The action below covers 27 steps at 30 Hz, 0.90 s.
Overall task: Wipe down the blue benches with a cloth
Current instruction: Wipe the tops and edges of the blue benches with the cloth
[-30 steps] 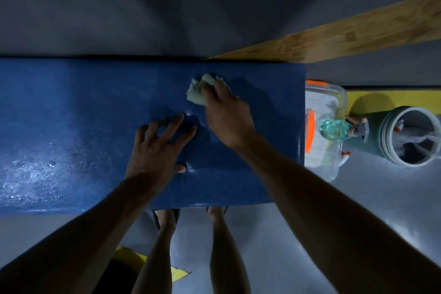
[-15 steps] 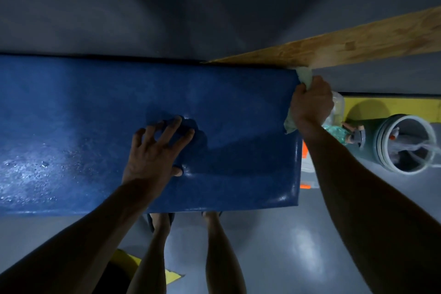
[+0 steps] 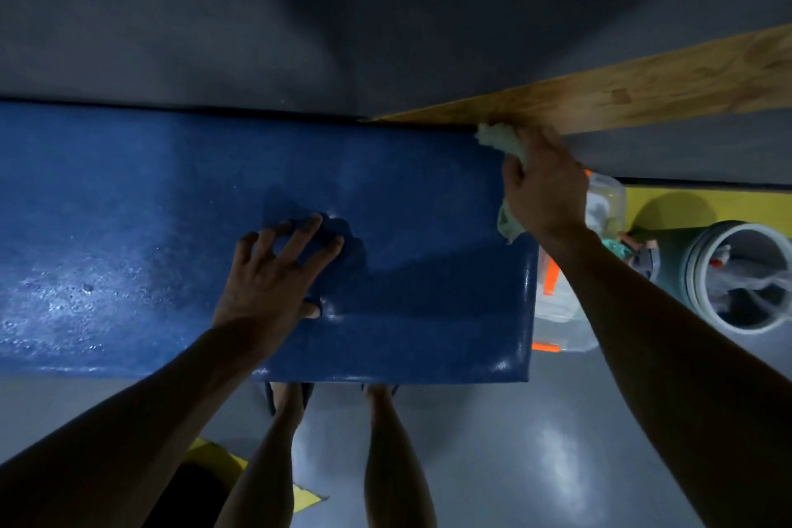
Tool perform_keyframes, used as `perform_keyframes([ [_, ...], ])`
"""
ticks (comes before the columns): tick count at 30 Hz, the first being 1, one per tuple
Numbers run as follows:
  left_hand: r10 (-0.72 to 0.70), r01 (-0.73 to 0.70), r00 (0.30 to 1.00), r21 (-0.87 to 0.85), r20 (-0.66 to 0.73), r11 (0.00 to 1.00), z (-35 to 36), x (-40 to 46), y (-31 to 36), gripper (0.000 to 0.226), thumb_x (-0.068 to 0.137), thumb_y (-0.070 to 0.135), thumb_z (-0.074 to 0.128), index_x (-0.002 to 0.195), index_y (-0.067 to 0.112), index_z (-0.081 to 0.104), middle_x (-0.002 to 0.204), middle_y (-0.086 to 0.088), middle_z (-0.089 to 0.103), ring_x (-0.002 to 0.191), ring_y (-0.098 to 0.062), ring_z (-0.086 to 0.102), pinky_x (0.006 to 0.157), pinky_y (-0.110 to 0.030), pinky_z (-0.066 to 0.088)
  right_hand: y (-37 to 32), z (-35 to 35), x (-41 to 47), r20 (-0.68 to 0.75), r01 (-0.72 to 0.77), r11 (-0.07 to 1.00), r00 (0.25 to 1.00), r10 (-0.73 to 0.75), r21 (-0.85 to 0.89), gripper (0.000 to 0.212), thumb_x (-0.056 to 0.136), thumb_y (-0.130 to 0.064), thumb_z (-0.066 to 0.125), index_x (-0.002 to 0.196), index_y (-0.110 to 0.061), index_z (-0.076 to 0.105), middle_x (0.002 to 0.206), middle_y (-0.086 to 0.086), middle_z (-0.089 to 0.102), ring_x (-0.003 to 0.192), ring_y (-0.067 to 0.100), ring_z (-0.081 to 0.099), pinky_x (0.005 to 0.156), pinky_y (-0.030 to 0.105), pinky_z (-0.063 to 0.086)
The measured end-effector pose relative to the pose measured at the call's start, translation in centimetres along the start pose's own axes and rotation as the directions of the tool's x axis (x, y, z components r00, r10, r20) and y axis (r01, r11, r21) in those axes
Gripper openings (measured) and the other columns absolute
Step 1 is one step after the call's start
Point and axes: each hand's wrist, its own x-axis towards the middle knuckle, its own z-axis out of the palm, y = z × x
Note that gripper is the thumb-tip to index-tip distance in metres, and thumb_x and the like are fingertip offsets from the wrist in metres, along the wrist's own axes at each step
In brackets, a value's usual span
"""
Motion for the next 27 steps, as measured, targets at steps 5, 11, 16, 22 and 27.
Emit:
perform_keyframes([
  [5, -0.009, 0.009, 1.000, 0.002, 0.023, 1.000, -0.3, 0.0, 0.0, 0.104, 0.053, 0.049, 0.089, 0.144, 0.031, 0.044, 0.157, -0.007, 0.030, 0.129, -0.039, 0.037, 0.102, -0.055, 0.036, -2.9, 1.0, -0.3, -0.046, -0.304, 0.948, 0.950, 0.309, 0.092, 0.033, 0.090, -0.026, 0.054, 0.121, -0.014, 0.059, 0.120, 0.011, 0.060, 0.100, 0.035, 0.060, 0.075, 0.036, 0.045],
  [11, -0.002, 0.003, 1.000, -0.038, 0.031, 0.999, 0.0, -0.1, -0.4, 0.103, 0.053, 0.048, 0.089, 0.144, 0.032, 0.043, 0.157, -0.006, 0.030, 0.130, -0.038, 0.037, 0.101, -0.054, 0.036, -13.3, 3.6, -0.4, 0.071, -0.131, 0.985, 0.990, 0.124, 0.110, 0.027, 0.093, -0.029, 0.052, 0.115, -0.014, 0.057, 0.124, 0.005, 0.055, 0.095, 0.028, 0.064, 0.073, 0.042, 0.054],
  [16, 0.045, -0.044, 0.999, -0.055, 0.026, 0.998, -0.1, 0.0, -1.1, 0.103, 0.058, 0.054, 0.084, 0.147, 0.034, 0.037, 0.160, -0.004, 0.024, 0.131, -0.037, 0.037, 0.105, -0.054, 0.033, -10.2, 2.1, 0.9, 0.156, 0.181, 0.984, 0.972, -0.178, -0.003, 0.026, 0.096, -0.031, 0.045, 0.116, -0.017, 0.055, 0.124, 0.004, 0.054, 0.089, 0.033, 0.062, 0.064, 0.037, 0.044],
  [22, 0.118, -0.122, 0.990, -0.062, -0.076, 0.991, -0.2, -0.5, -2.5, 0.093, 0.060, 0.052, 0.084, 0.142, 0.029, 0.047, 0.156, -0.005, 0.034, 0.127, -0.038, 0.043, 0.101, -0.056, 0.035, -5.9, 1.2, -0.1, 0.039, -0.137, 0.990, 0.990, 0.138, -0.018, 0.034, 0.093, -0.025, 0.050, 0.124, -0.013, 0.057, 0.117, 0.017, 0.060, 0.099, 0.039, 0.059, 0.079, 0.043, 0.047],
  [27, 0.097, -0.107, 0.984, -0.064, -0.151, 0.992, 0.0, -1.7, -6.5, 0.092, 0.062, 0.051, 0.083, 0.143, 0.025, 0.047, 0.156, -0.006, 0.034, 0.130, -0.037, 0.039, 0.100, -0.056, 0.036, -15.5, 4.6, -0.5, -0.010, -0.292, 0.951, 0.955, 0.295, 0.099, 0.037, 0.090, -0.028, 0.055, 0.125, -0.016, 0.060, 0.128, 0.009, 0.060, 0.109, 0.030, 0.060, 0.084, 0.037, 0.047],
])
